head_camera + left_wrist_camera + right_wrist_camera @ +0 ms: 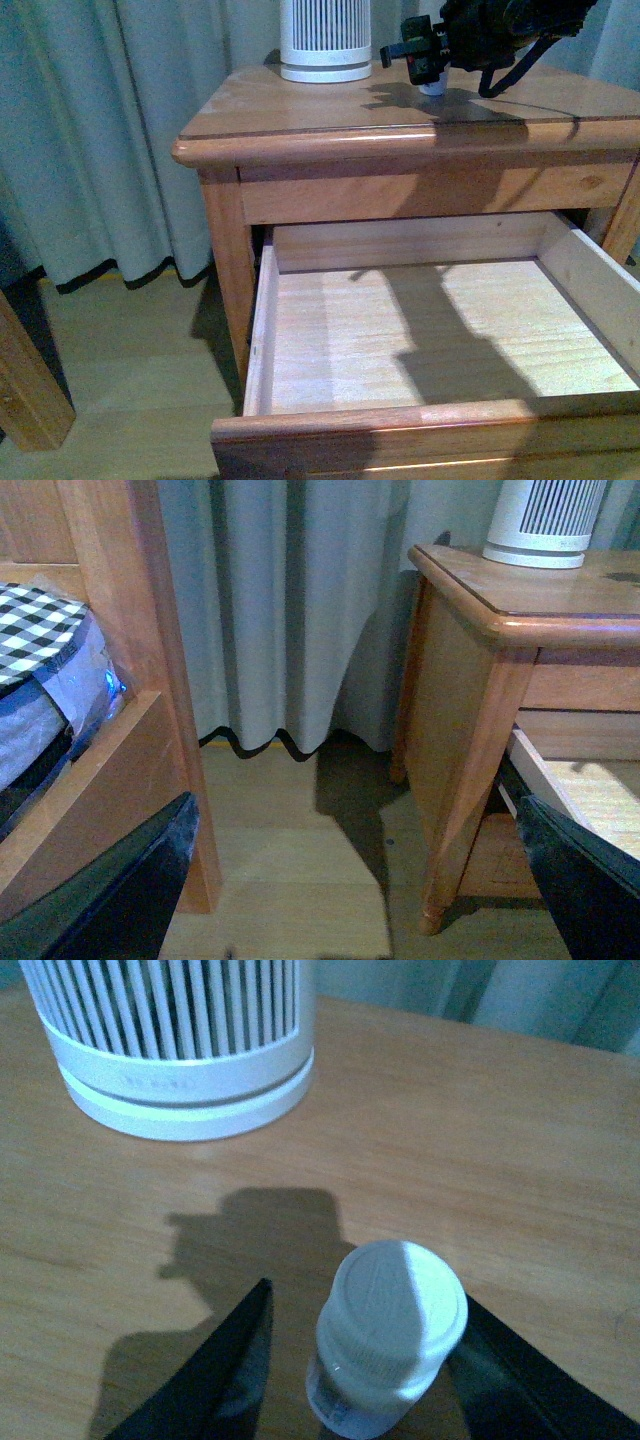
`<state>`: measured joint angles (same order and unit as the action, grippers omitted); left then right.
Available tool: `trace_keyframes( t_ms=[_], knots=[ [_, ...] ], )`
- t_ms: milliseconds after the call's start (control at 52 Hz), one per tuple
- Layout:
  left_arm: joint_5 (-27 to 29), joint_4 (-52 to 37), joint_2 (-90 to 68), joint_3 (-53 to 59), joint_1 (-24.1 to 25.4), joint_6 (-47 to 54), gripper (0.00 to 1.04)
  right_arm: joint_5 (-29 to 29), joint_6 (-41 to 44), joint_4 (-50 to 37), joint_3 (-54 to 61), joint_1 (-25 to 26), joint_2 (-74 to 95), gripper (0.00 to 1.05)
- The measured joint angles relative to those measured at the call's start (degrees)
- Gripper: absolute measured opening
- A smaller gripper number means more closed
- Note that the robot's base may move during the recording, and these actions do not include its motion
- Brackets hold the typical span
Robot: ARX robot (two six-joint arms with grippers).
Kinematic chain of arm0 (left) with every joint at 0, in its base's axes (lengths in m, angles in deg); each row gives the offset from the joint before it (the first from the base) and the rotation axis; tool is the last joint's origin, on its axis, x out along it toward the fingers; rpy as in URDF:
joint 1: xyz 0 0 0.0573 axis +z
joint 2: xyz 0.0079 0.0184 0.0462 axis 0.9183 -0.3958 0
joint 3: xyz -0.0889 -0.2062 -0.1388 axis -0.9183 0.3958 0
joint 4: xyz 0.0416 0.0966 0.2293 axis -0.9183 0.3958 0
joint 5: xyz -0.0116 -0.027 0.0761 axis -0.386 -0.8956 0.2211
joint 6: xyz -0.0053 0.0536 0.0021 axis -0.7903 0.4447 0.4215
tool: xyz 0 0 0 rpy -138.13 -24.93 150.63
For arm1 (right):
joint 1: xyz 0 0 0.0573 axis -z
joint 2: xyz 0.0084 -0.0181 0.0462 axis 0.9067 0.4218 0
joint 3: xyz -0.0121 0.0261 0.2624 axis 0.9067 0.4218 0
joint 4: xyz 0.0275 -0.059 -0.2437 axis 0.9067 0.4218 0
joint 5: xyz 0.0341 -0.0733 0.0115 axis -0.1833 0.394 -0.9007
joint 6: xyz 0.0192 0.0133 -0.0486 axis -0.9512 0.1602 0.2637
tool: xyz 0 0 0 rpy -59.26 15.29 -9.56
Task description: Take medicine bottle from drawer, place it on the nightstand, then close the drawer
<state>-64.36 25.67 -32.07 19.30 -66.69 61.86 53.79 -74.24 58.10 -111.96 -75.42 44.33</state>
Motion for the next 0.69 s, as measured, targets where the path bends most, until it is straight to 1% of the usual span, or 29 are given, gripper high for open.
trace_keyframes(
  t_ms=[154,308,404,442,481,558,596,615,692],
  knots=[
    [0.0,0.0,0.0,0.0,0.0,0.0,0.98,-2.71,-1.97,-3.34,6.08,0.07,-6.03,0.78],
    [0.0,0.0,0.0,0.0,0.0,0.0,0.98,-5.05,-3.61,-7.91,18.93,0.79,-19.89,0.99],
    [0.0,0.0,0.0,0.0,0.0,0.0,0.98,-8.0,-4.85,-9.92,29.35,1.88,-31.87,0.98],
    [0.0,0.0,0.0,0.0,0.0,0.0,0.98,-8.17,-5.4,-10.36,34.77,2.32,-37.66,0.95],
    [0.0,0.0,0.0,0.0,0.0,-0.02,0.98,-8.48,-5.51,-10.27,38.99,2.58,-42.01,0.9],
    [0.0,0.0,0.0,0.0,0.0,-0.02,0.98,-10.14,-7.28,-8.17,51.21,3.52,-53.4,0.76],
    [0.0,0.0,0.0,0.0,0.0,0.0,0.98,-10.32,-8.17,-6.36,57.64,3.63,-58.73,0.69],
    [0.0,0.0,0.0,0.0,0.0,0.0,0.98,-10.43,-8.98,-4.98,62.58,3.72,-62.51,0.64],
    [0.0,0.0,0.0,0.0,0.0,0.0,0.98,-10.88,-11.74,-1.38,73.46,3.67,-70.1,0.52]
  ],
)
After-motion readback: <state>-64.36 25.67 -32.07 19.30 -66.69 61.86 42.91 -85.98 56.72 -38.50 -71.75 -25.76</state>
